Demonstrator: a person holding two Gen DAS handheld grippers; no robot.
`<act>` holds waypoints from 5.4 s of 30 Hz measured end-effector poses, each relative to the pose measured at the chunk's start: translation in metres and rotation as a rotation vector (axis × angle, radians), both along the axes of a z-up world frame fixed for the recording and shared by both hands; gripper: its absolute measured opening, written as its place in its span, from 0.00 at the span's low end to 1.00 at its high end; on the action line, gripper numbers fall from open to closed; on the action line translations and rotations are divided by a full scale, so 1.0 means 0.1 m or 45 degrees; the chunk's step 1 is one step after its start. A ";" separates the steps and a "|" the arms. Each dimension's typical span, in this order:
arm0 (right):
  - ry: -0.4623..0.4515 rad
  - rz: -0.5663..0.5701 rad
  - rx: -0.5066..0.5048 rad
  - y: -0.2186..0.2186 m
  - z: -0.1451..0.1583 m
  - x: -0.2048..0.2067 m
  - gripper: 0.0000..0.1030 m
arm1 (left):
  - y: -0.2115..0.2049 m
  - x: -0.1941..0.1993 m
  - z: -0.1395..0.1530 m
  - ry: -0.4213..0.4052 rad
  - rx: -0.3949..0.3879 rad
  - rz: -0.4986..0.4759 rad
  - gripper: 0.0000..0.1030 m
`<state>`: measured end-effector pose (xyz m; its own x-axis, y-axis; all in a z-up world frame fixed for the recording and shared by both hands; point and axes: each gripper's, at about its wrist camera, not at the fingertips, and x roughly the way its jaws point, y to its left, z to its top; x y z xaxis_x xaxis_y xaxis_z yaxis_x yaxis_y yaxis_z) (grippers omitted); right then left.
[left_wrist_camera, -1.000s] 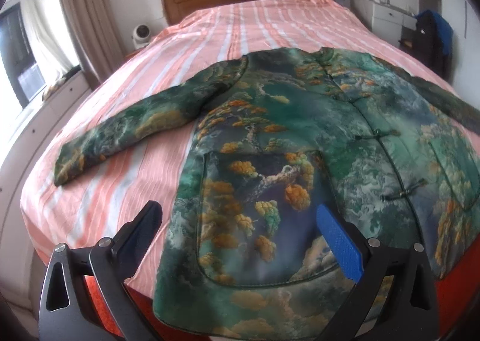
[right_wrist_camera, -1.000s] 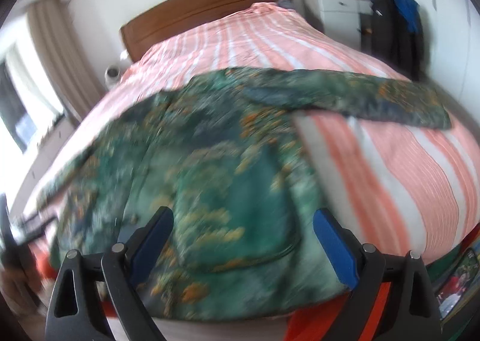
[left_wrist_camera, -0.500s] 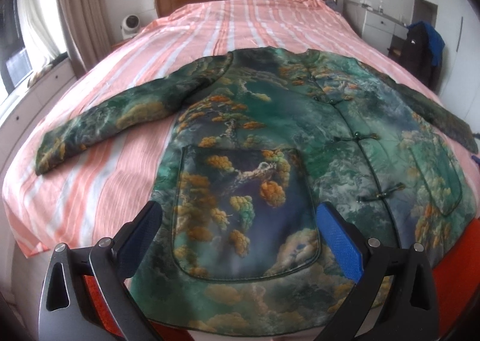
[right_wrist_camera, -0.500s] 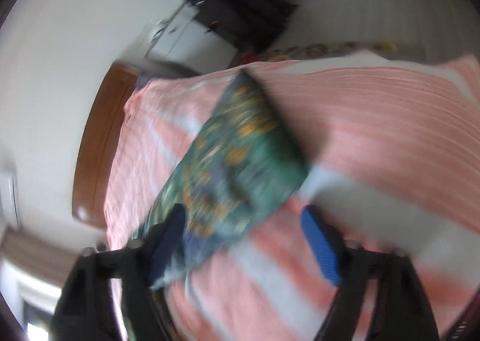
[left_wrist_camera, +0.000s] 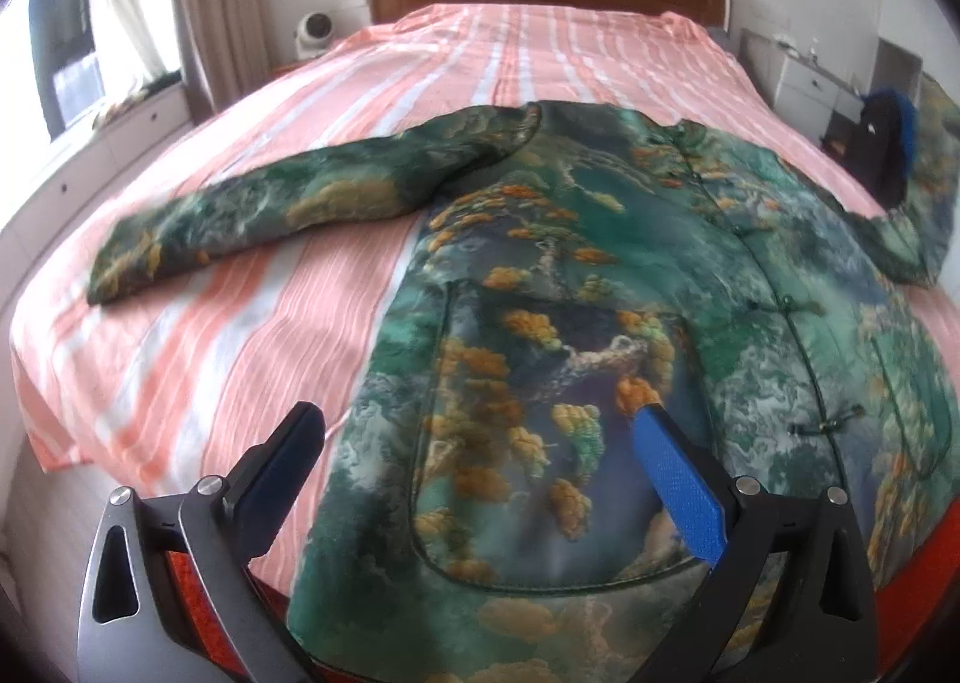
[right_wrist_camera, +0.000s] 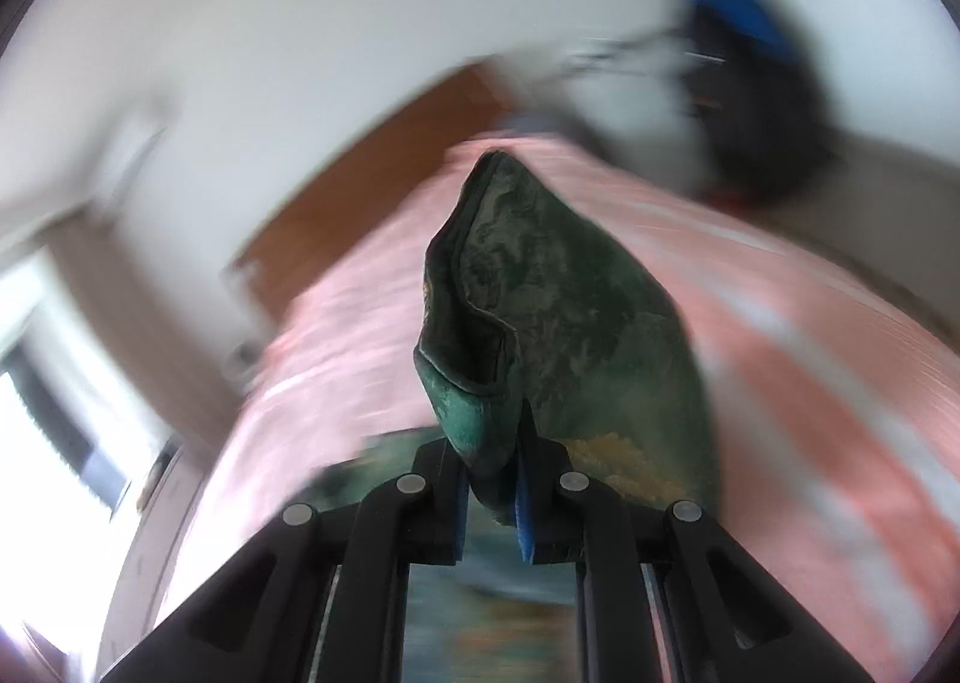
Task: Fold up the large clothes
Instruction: 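Grasp the sleeve cuff with the right tool and fold it across the jacket front, then grasp the extended sleeve cuff with the left tool and lift it, then fold the held sleeve across the jacket front with the left tool and release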
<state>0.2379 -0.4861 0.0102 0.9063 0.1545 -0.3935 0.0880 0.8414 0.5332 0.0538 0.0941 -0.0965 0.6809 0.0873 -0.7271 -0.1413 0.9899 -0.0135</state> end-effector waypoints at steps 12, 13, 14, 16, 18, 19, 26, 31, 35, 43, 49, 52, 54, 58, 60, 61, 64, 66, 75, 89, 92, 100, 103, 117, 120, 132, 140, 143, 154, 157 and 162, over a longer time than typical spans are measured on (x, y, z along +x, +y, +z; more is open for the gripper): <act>0.269 0.587 -0.198 3.38 -0.80 1.15 0.75 | 0.58 -0.18 -0.08 -0.064 -0.107 0.209 0.99; 0.286 0.590 -0.190 3.43 -0.90 1.11 0.75 | 0.61 -0.17 -0.08 -0.069 -0.130 0.219 0.99; 0.293 0.610 -0.183 3.51 -0.99 1.01 0.75 | 0.64 -0.17 -0.08 -0.076 -0.156 0.228 0.99; 0.292 0.653 -0.214 3.64 -1.06 0.75 0.75 | 0.67 -0.17 -0.08 -0.088 -0.179 0.238 1.00; 0.269 0.695 -0.266 3.73 -1.07 0.46 0.76 | 0.65 -0.16 -0.09 -0.094 -0.174 0.238 1.00; 0.244 0.724 -0.304 3.77 -1.07 0.27 0.79 | 0.64 -0.15 -0.10 -0.092 -0.159 0.237 1.00; 0.136 0.809 -0.481 3.56 -1.03 -0.58 0.85 | 0.51 -0.15 -0.09 -0.096 -0.120 0.209 1.00; 0.080 0.749 -0.612 3.25 -1.06 -0.99 0.85 | 0.49 -0.18 -0.05 -0.133 -0.107 0.202 1.00; 0.045 0.652 -0.647 2.94 -1.07 -1.33 0.85 | 0.51 -0.17 -0.07 -0.121 -0.109 0.215 1.00; -0.042 0.405 -0.757 2.47 -1.20 -1.82 0.86 | 0.50 -0.17 -0.08 -0.130 -0.108 0.208 1.00; -0.056 0.341 -0.757 2.35 -1.24 -1.82 0.88 | 0.44 -0.20 -0.06 -0.134 -0.087 0.201 1.00; -0.043 0.352 -0.762 2.37 -1.30 -1.79 0.88 | 0.43 -0.20 -0.05 -0.130 -0.076 0.201 1.00; -0.039 0.367 -0.769 2.39 -1.34 -1.80 0.88 | 0.43 -0.20 -0.04 -0.122 -0.077 0.202 1.00; -0.056 0.375 -0.787 2.42 -1.35 -1.82 0.88 | 0.48 -0.14 0.00 -0.083 -0.120 0.183 1.00; -0.076 0.373 -0.791 2.42 -1.33 -1.85 0.88 | 0.59 -0.07 0.06 -0.059 -0.202 0.152 1.00; -0.084 0.371 -0.793 2.42 -1.32 -1.86 0.88 | 0.67 -0.03 0.09 -0.046 -0.255 0.141 1.00; -0.093 0.362 -0.791 2.39 -1.30 -1.86 0.88 | 1.15 0.11 0.21 -0.047 -0.410 0.211 1.00; -0.076 0.361 -0.782 2.38 -1.32 -1.84 0.88 | 1.46 0.18 0.27 -0.075 -0.466 0.271 1.00; -0.073 0.383 -0.825 2.47 -1.34 -1.83 0.88 | 3.00 0.74 -0.45 0.075 -0.947 0.683 0.99; -0.022 0.425 -0.826 2.54 -1.42 -1.80 0.88 | 2.73 1.45 0.41 -0.087 -0.263 0.631 0.10; -0.050 0.419 -0.791 2.50 -1.37 -1.81 0.88 | 1.92 1.58 1.16 -0.237 -0.001 0.335 0.10; -0.085 0.359 -0.720 2.31 -1.27 -1.87 0.88 | -0.57 1.87 1.96 -0.406 0.230 -0.416 0.10; -0.108 0.305 -0.706 2.19 -1.21 -1.92 0.88 | -1.29 1.95 1.63 -0.331 0.283 -0.594 0.16; -0.074 0.168 -0.576 1.74 -1.20 -1.86 0.88 | -1.76 1.59 0.40 0.077 0.332 -0.792 0.83; -0.067 0.194 -0.573 1.78 -1.23 -1.82 0.88 | -1.63 1.76 0.52 0.047 0.277 -0.695 0.84; 0.004 0.254 -0.582 1.87 -1.35 -1.76 0.88 | -1.78 2.62 -0.25 0.336 0.223 -0.519 0.94; 0.002 0.223 -0.536 1.73 -1.33 -1.76 0.88 | -1.40 2.41 0.40 0.120 0.186 -0.547 0.96; 0.006 0.216 -0.504 1.67 -1.33 -1.74 0.88 | -0.88 2.46 0.54 0.088 0.092 -0.406 0.96; 0.033 0.240 -0.508 1.74 -1.38 -1.69 0.88 | 0.09 2.62 -0.16 0.324 0.005 0.025 0.96; 0.002 0.227 -0.534 1.75 -1.34 -1.75 0.88 | -0.01 2.54 -0.04 0.283 0.010 -0.010 0.96; 0.011 0.237 -0.510 1.74 -1.35 -1.72 0.88 | -0.39 2.36 0.29 0.157 -0.012 -0.119 0.96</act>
